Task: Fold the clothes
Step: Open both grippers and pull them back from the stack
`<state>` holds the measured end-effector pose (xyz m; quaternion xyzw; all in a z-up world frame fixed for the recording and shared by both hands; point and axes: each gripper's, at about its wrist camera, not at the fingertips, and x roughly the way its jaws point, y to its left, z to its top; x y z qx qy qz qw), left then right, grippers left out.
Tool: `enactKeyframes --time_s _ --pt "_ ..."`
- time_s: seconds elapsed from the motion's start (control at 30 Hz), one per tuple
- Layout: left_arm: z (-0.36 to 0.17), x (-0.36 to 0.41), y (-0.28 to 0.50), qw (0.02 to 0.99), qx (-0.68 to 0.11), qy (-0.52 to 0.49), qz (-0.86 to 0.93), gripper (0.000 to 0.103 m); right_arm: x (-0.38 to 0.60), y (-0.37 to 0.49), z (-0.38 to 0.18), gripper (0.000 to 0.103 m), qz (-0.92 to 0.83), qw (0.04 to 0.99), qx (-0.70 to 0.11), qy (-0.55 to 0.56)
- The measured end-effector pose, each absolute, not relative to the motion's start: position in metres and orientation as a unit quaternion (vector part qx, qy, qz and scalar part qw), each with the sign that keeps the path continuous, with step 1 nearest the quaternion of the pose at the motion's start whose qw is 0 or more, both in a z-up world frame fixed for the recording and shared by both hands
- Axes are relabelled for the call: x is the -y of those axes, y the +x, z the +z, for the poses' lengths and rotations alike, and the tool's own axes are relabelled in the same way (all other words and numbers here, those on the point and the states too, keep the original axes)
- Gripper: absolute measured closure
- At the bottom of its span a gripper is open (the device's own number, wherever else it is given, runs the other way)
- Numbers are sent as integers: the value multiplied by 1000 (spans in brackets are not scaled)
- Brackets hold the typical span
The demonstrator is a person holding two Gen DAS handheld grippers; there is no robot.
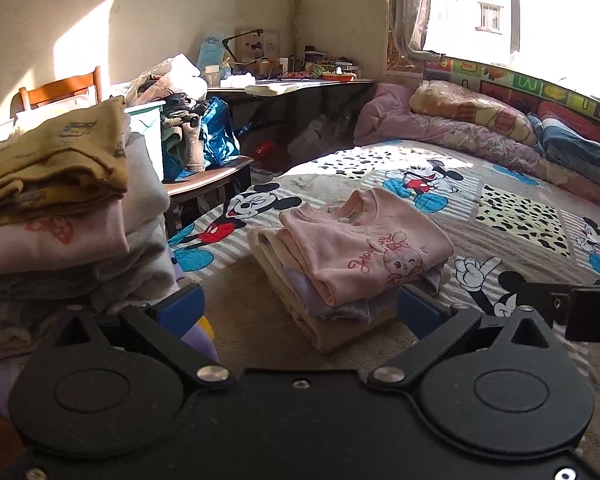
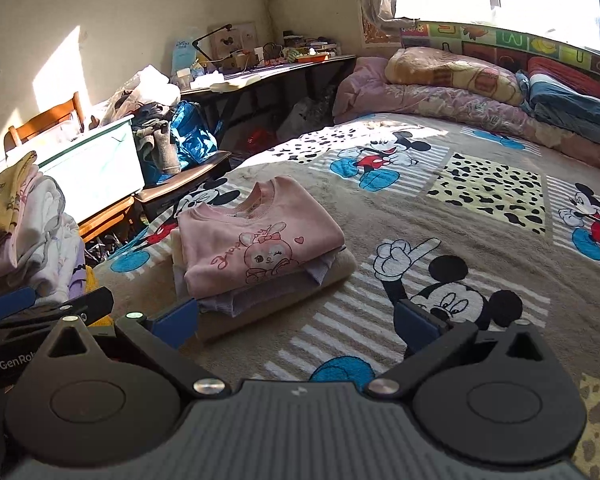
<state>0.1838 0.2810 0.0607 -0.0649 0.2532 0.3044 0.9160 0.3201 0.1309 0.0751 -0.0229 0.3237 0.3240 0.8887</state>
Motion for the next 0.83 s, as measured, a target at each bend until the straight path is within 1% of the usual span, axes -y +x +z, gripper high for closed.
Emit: enactKeyframes --time_s 0.6,0.83 --pt "79 -243 151 911 -276 -40 302 0 -104 274 100 0 315 895 -314 -38" --pt "87 -227 135 915 -259 -35 309 0 -91 258 106 0 324 893 -309 -29"
